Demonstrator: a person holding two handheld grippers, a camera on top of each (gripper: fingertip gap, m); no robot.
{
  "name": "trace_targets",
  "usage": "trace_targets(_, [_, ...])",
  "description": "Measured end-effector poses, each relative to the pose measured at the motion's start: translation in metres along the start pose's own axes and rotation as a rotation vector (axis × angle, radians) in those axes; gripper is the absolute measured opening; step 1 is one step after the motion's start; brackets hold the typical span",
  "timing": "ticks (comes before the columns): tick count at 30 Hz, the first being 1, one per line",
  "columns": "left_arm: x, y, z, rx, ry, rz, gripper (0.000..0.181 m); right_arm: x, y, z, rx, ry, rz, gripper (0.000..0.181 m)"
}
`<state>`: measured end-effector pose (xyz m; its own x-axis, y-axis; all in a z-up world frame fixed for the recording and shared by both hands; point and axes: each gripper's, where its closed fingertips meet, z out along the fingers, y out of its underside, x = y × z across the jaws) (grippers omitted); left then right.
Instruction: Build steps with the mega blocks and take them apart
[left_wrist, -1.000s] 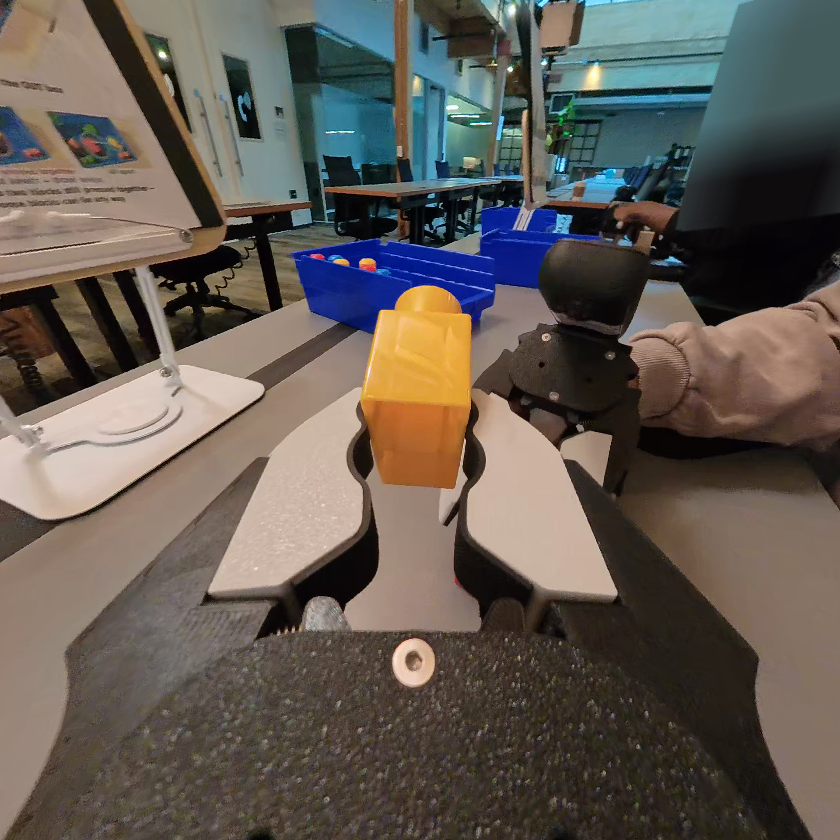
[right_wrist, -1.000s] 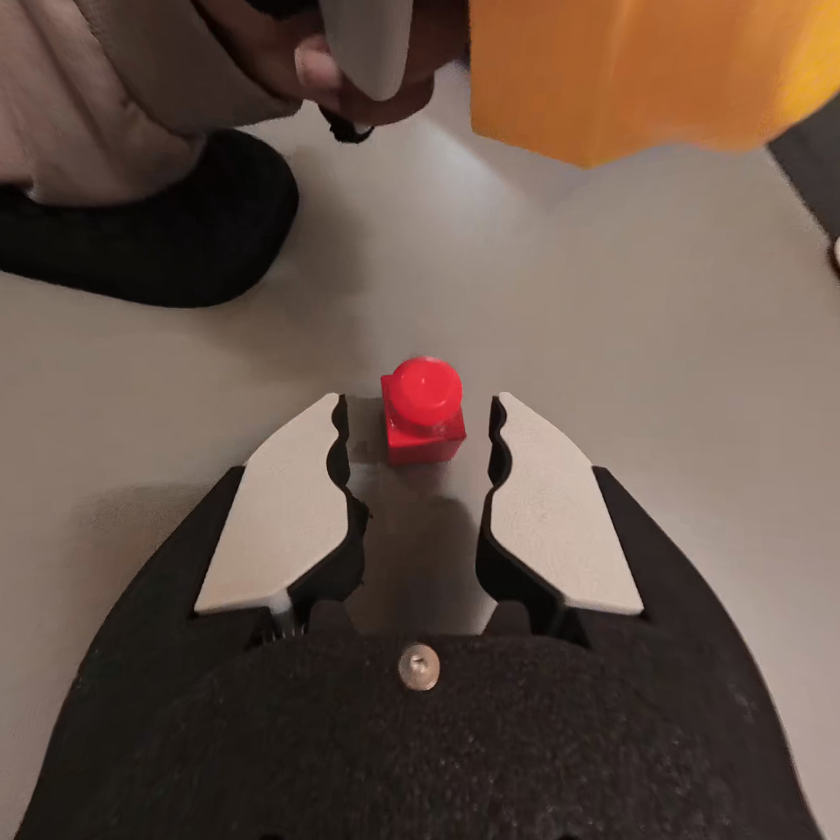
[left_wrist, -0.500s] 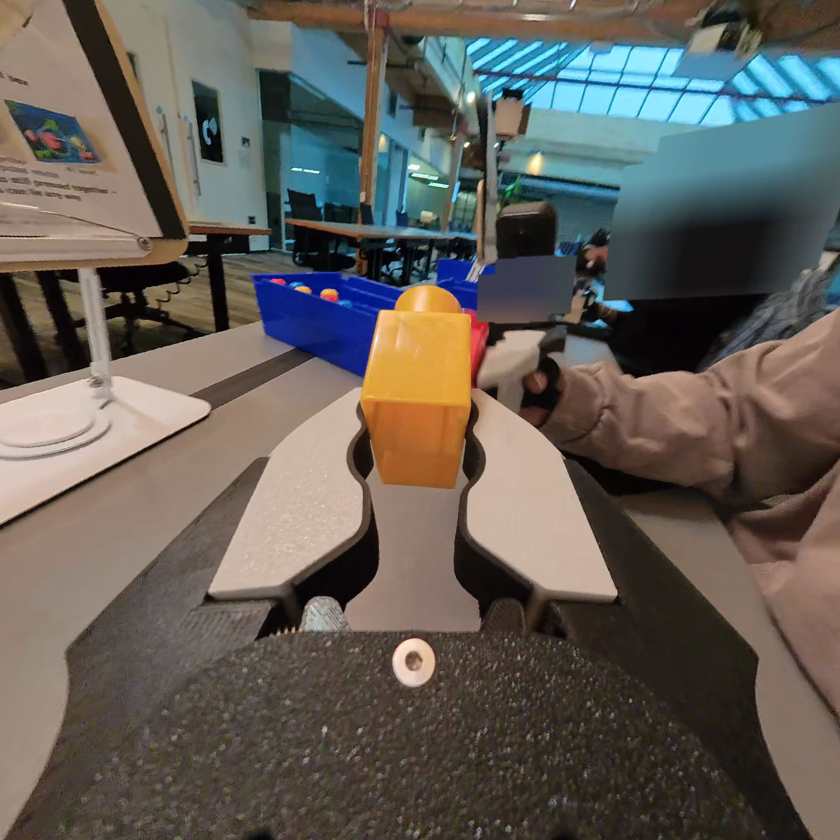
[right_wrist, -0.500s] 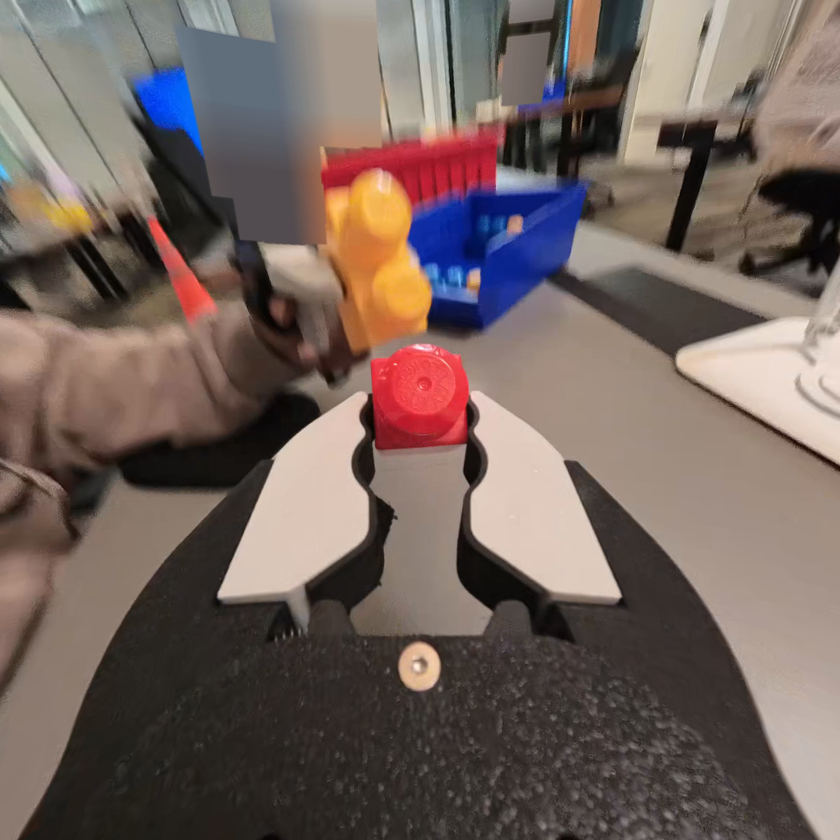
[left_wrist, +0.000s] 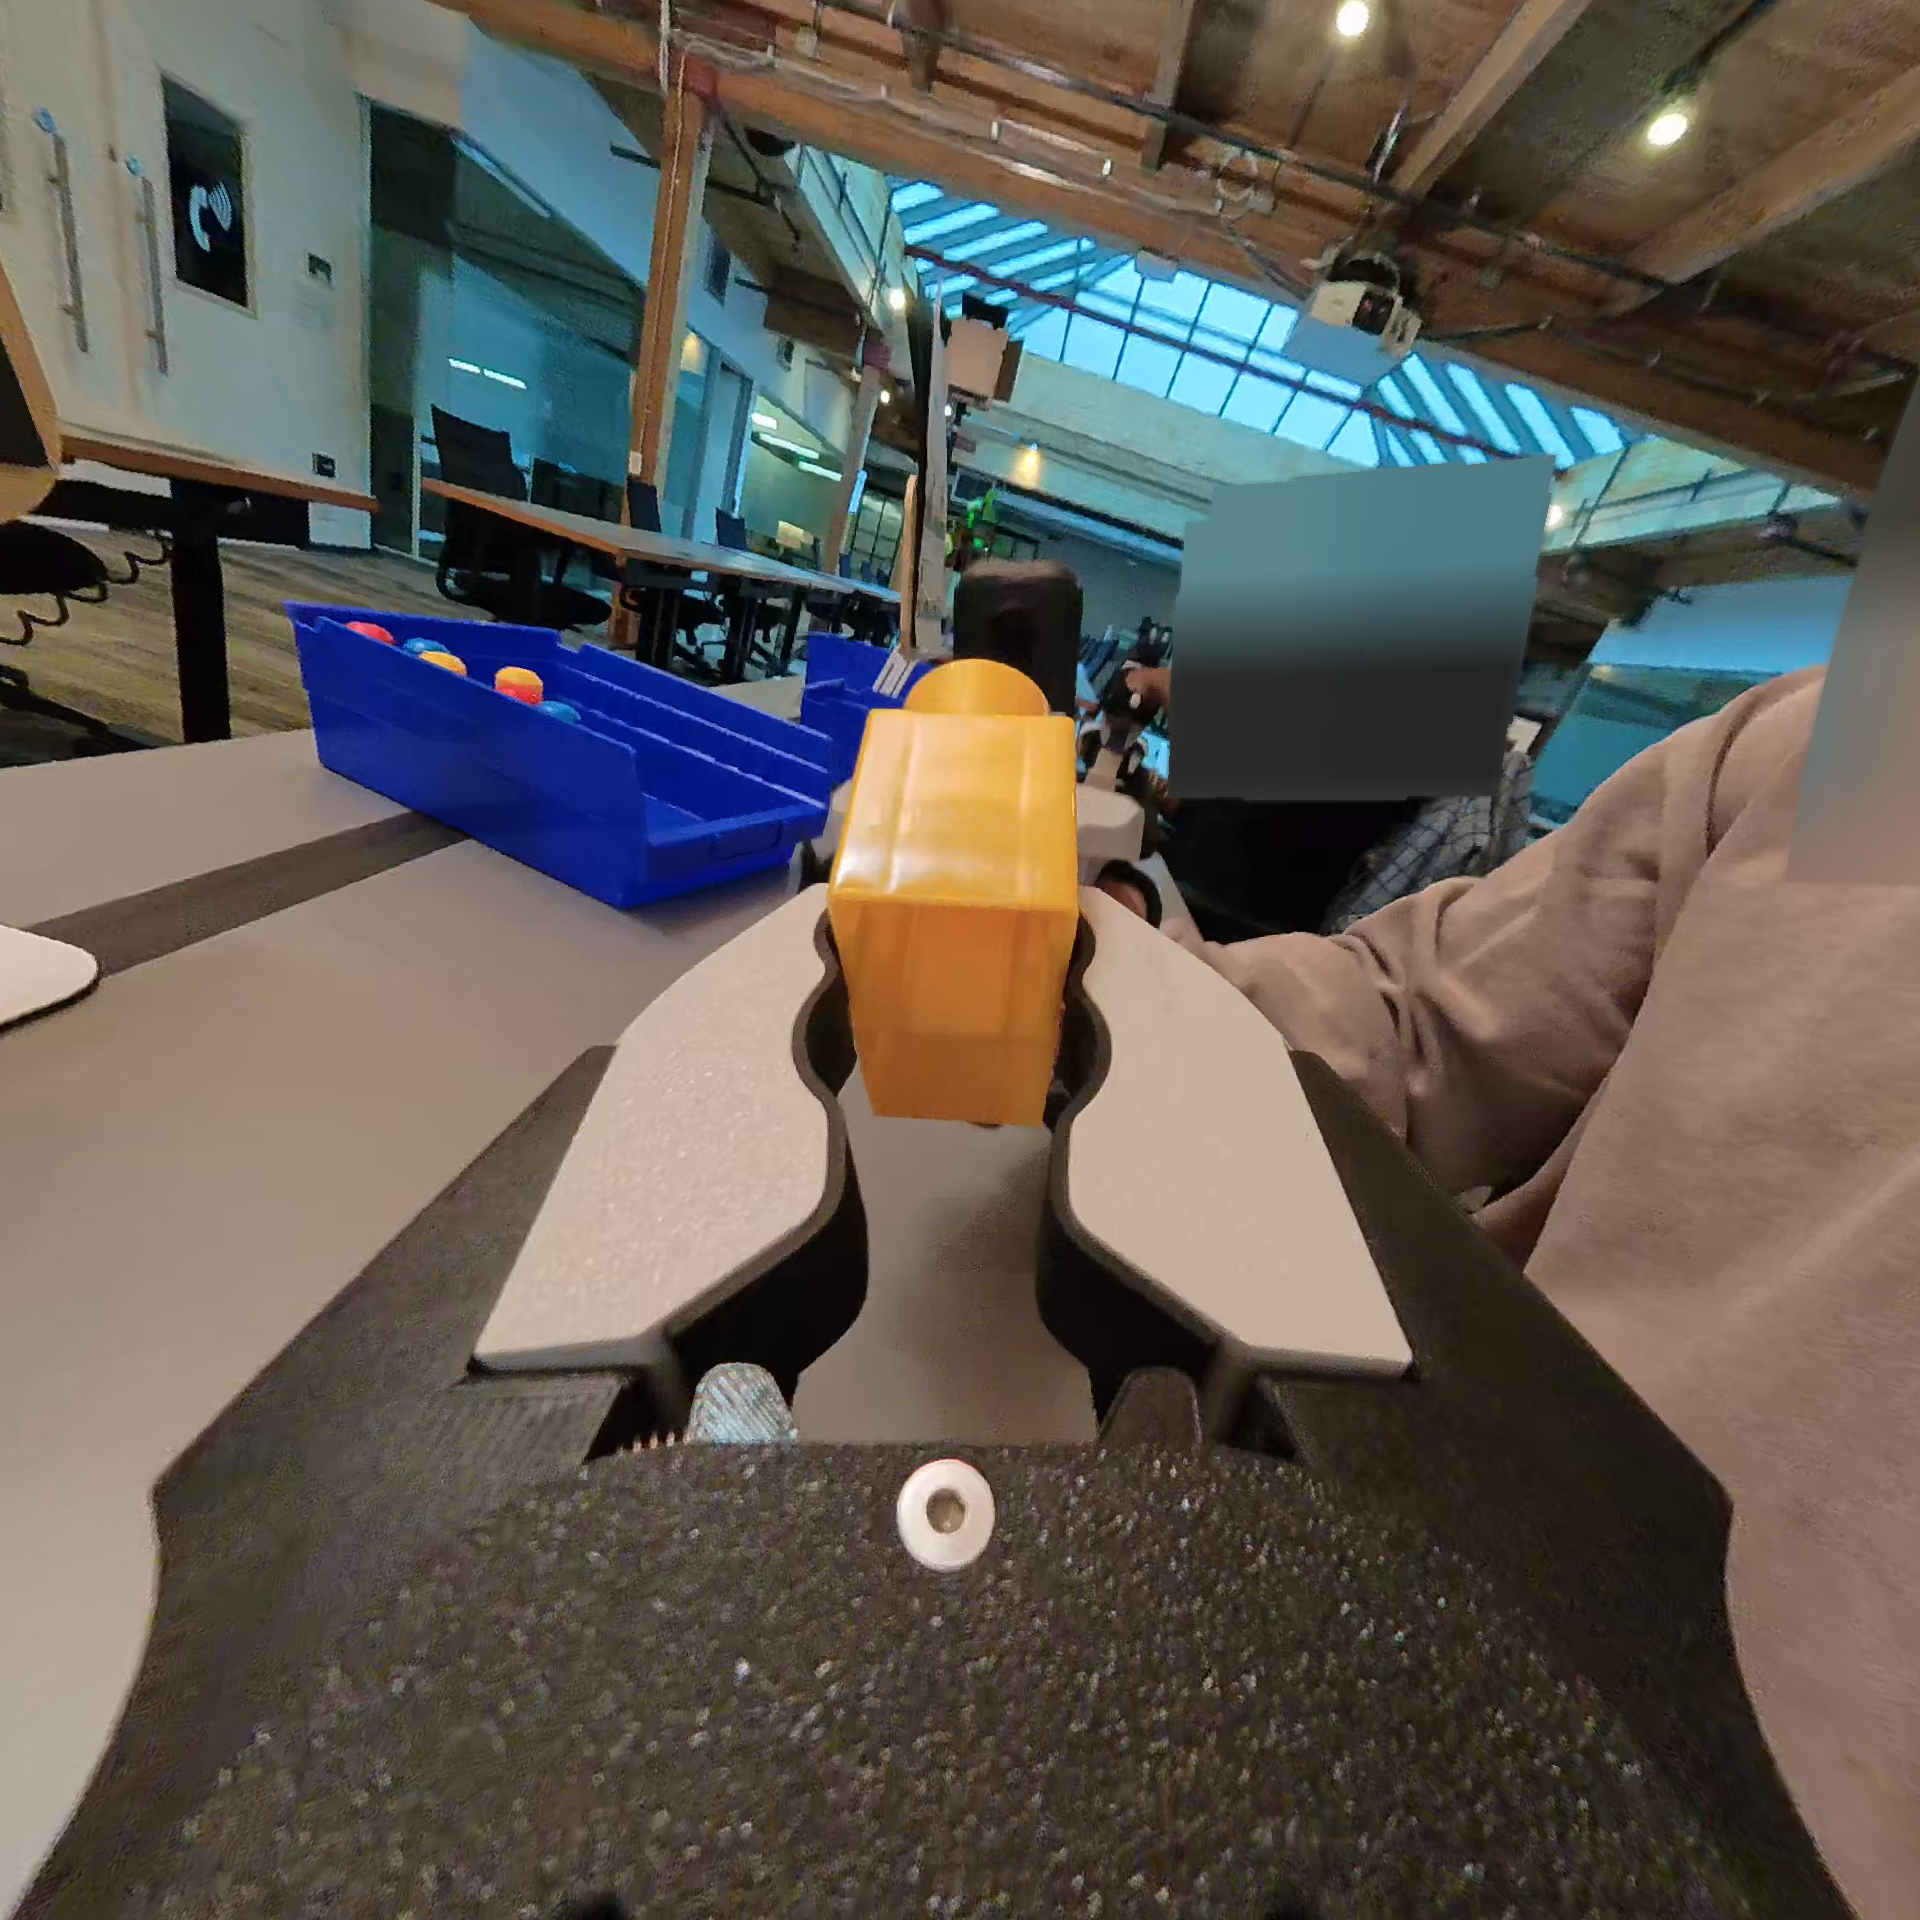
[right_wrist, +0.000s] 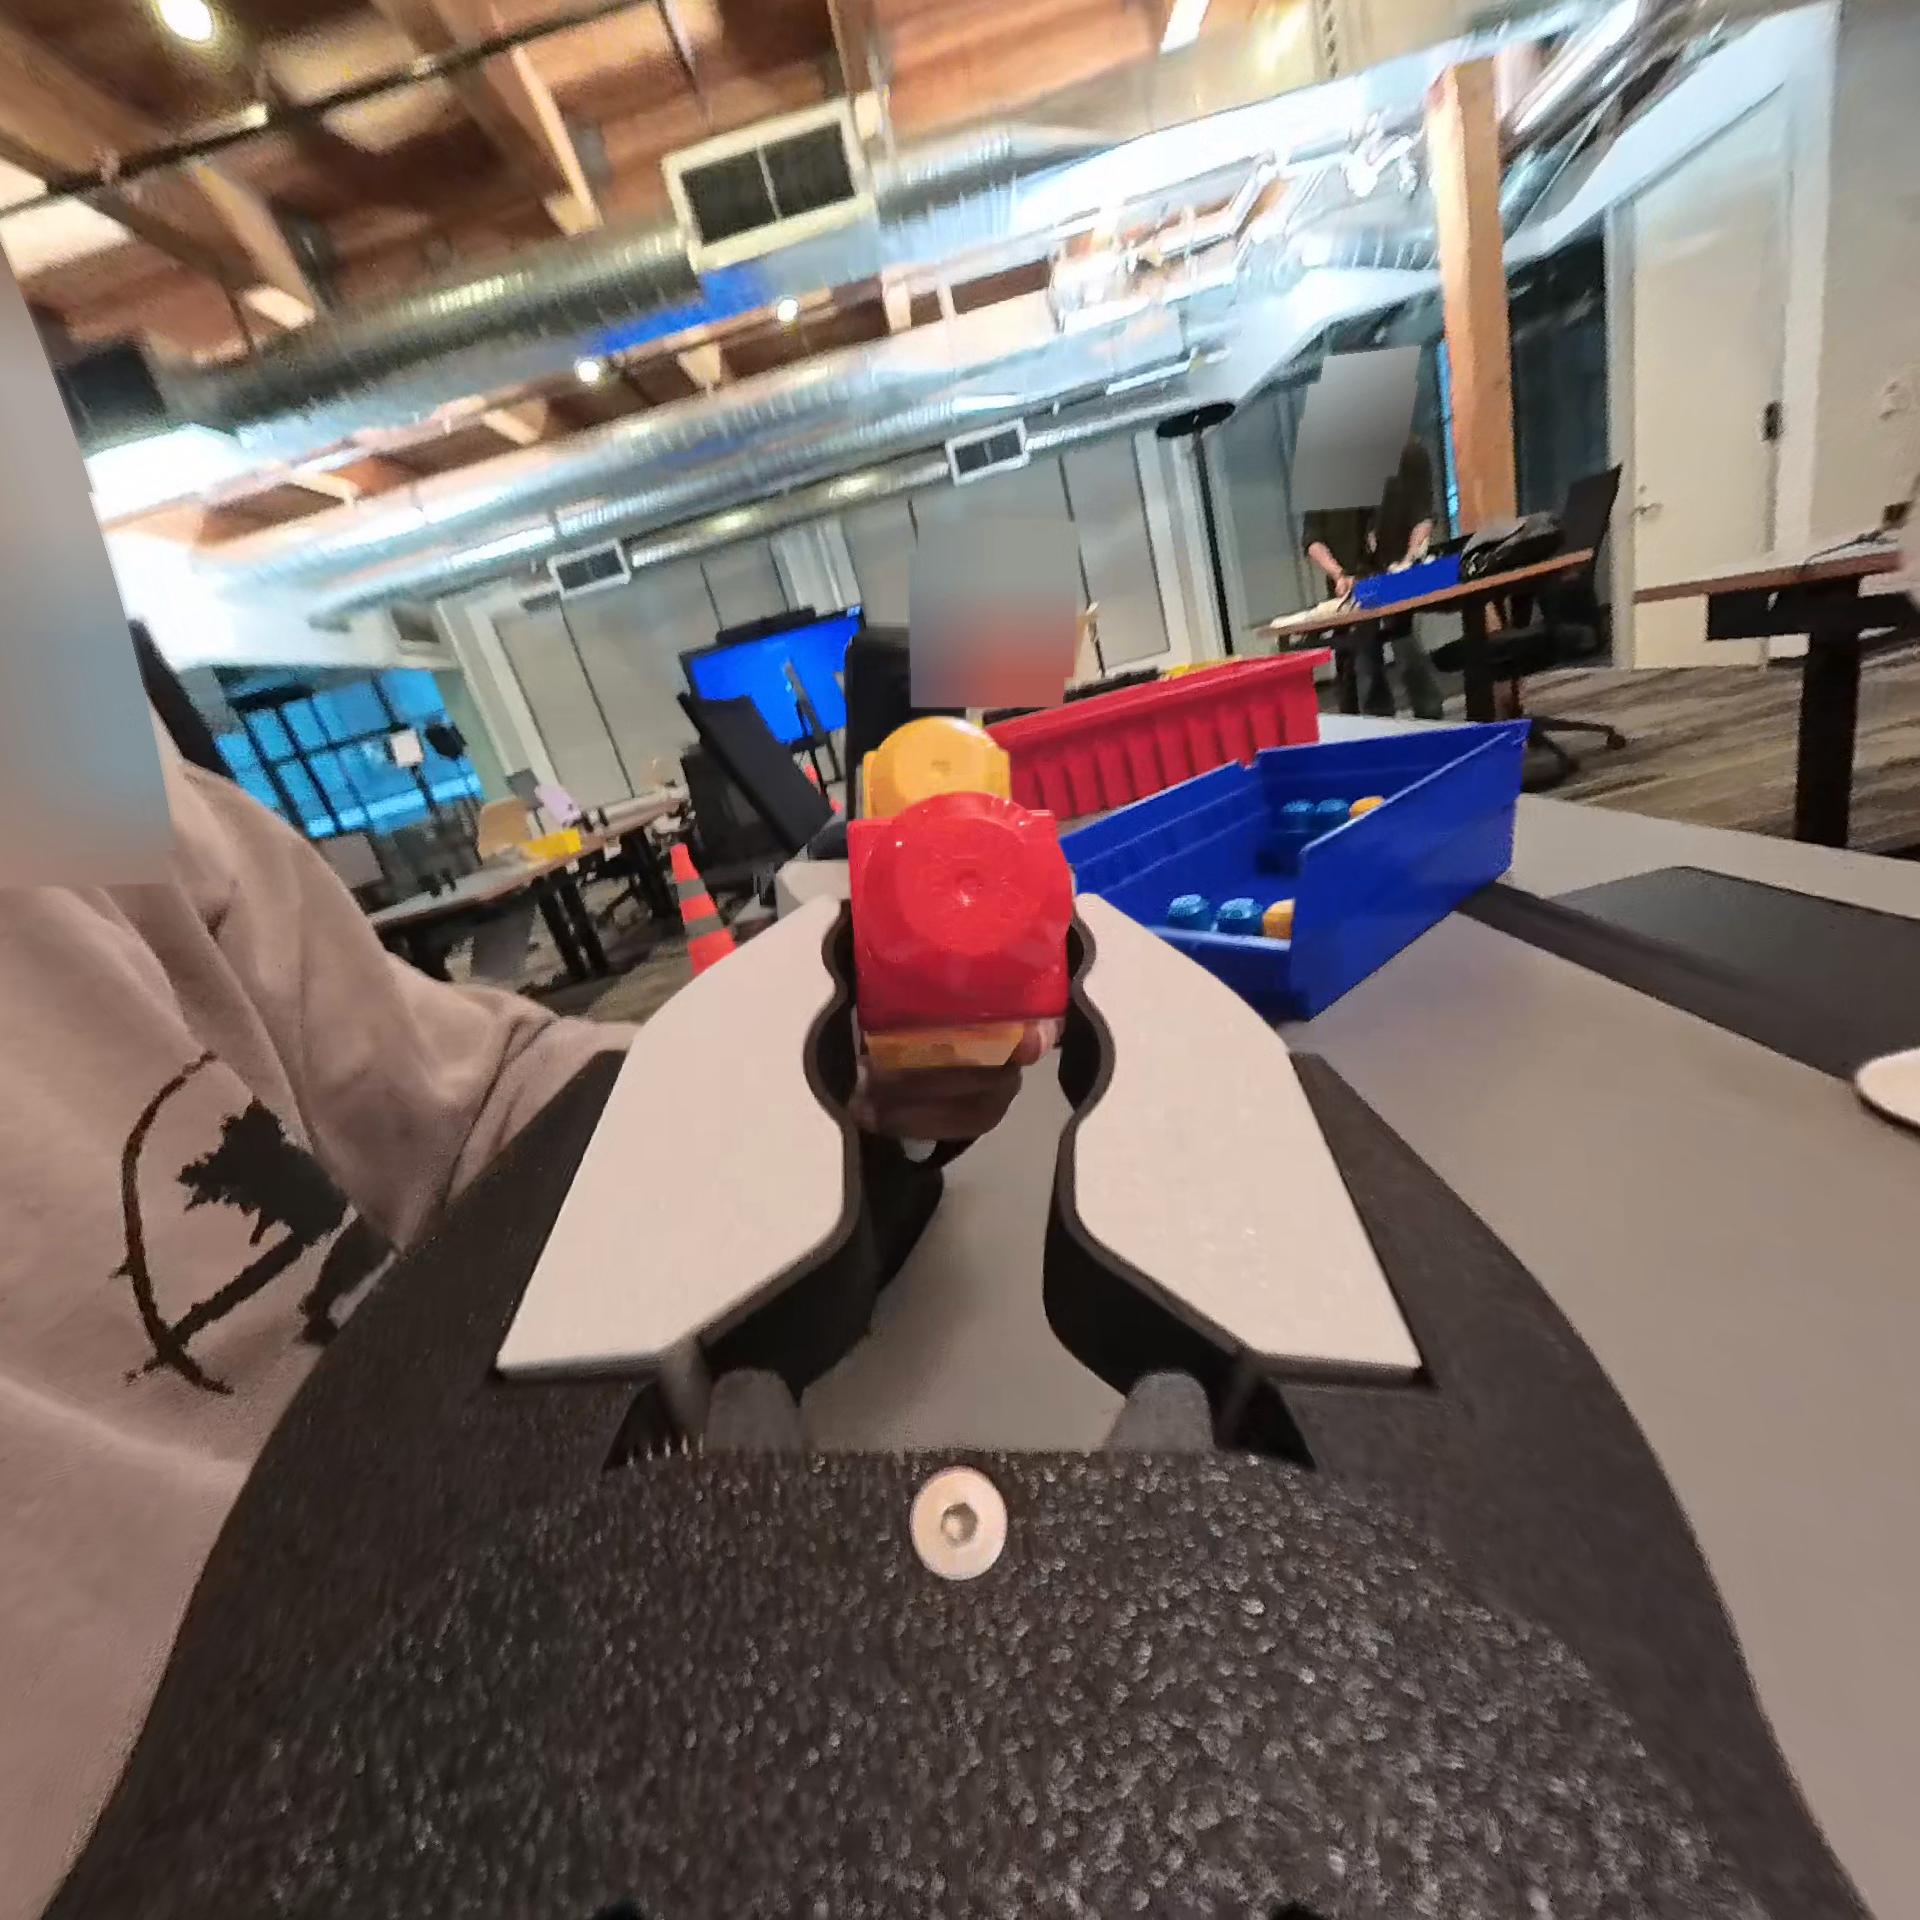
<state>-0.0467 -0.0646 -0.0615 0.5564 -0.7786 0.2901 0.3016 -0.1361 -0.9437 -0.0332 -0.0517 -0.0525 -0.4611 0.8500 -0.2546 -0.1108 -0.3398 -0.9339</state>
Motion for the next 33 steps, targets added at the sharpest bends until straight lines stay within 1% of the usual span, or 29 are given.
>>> trace_targets(2, [0.000,-0.004,-0.002,0.029,0.009,-0.024,0.038,-0.001,0.004,0.002,-0.008,-0.005,0.002,0.036])
trace_targets(5, [0.003,-0.016,-0.003,0.101,0.035,-0.058,0.038,-0.005,0.021,0.008,-0.072,-0.017,-0.010,0.036])
trace_targets(8, [0.007,-0.023,-0.003,0.122,0.033,-0.015,0.038,-0.010,0.028,0.015,-0.035,-0.022,0.023,0.036])
trace_targets(11, [0.010,-0.031,-0.004,0.171,0.026,0.007,0.038,-0.012,0.021,0.020,0.028,-0.020,0.049,0.036])
trace_targets(14, [0.013,-0.035,-0.005,0.188,0.020,0.053,0.038,-0.014,0.016,0.023,0.083,-0.026,0.114,0.036])
trace_targets(21, [0.019,-0.036,-0.007,0.174,0.032,0.141,0.038,-0.018,0.018,0.025,0.090,-0.055,0.195,0.036])
trace_targets(28, [0.022,-0.035,-0.004,0.186,0.045,0.117,0.038,-0.019,0.020,0.023,0.034,-0.042,0.058,0.035])
trace_targets(30, [0.023,-0.036,-0.004,0.199,0.054,0.098,0.038,-0.020,0.020,0.022,0.014,-0.027,-0.010,0.036])
trace_targets(33, [0.023,-0.035,-0.002,0.194,0.051,0.108,0.038,-0.021,0.019,0.021,0.009,-0.032,-0.015,0.036])
